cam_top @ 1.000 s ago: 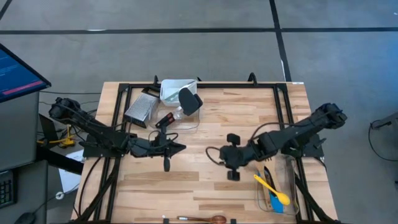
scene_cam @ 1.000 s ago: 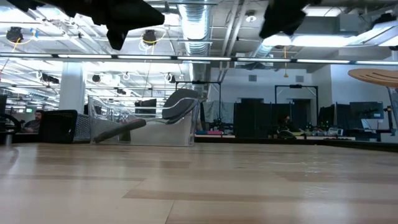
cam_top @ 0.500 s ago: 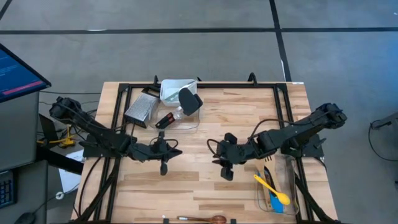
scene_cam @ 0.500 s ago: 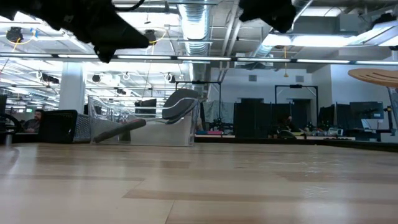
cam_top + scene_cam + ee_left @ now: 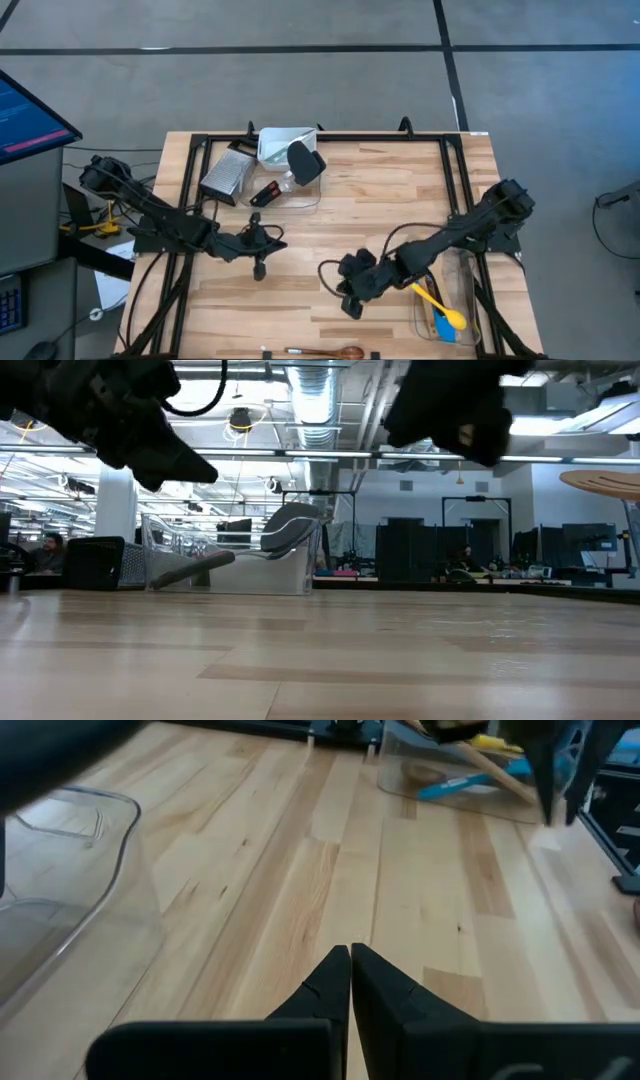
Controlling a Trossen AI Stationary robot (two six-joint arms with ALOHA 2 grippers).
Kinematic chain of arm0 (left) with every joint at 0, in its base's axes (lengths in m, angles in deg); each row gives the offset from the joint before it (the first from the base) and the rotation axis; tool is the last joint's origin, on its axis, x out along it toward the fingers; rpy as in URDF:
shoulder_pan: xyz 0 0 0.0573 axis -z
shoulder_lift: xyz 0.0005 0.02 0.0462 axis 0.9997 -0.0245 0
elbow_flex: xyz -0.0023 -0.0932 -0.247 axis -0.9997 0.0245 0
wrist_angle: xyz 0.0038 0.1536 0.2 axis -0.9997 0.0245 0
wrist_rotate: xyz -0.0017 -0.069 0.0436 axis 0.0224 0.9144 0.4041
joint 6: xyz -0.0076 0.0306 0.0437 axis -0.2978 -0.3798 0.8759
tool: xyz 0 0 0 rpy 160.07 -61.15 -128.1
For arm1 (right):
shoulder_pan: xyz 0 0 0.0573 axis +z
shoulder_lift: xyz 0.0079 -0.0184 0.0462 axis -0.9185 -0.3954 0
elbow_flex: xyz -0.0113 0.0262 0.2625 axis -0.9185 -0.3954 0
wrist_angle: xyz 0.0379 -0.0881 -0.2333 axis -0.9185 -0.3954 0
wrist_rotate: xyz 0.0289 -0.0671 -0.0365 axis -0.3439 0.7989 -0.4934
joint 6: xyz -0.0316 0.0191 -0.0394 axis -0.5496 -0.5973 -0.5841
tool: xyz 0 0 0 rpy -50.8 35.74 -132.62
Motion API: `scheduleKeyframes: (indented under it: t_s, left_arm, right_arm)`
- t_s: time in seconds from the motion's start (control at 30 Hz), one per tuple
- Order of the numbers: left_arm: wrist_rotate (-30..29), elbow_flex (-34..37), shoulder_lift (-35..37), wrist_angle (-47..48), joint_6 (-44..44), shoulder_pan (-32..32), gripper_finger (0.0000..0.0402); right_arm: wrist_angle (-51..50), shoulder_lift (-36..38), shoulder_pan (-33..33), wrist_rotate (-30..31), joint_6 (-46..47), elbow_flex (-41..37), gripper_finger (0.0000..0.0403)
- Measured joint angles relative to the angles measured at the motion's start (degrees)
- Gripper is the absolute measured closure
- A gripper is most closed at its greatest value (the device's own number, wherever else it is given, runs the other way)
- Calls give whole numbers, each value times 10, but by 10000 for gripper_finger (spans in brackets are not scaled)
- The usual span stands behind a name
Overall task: Pick & Place Kitchen Items
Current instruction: Put the wooden spoon into the bottom transparent bin
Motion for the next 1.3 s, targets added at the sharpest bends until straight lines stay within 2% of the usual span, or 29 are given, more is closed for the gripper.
scheduleKeyframes:
  t_s: [0.1,0.4,0.57,0.67,0.83,1.0,1.17,1.3]
  left_arm:
    - [0,3,0,0,0,0,400]
    - [8,3,0,-1,6,0,400]
    - [113,3,0,-1,4,0,400]
    - [187,3,0,-2,-14,0,400]
    - [234,3,0,-5,-65,2,400]
    - [244,3,0,-8,-122,25,400]
    - [244,0,0,-43,-178,80,400]
    - [201,-28,-16,-67,-189,129,400]
  right_arm:
    - [9,-16,13,-28,53,0,396]
    - [31,-26,67,-83,180,0,400]
    - [30,-26,100,-80,205,0,401]
    - [24,-26,116,-78,254,0,402]
    - [23,-26,148,-75,332,0,402]
    - [-5,-26,179,-26,365,0,402]
    - [-27,-26,190,32,366,0,402]
    - [-33,-26,182,54,339,0,403]
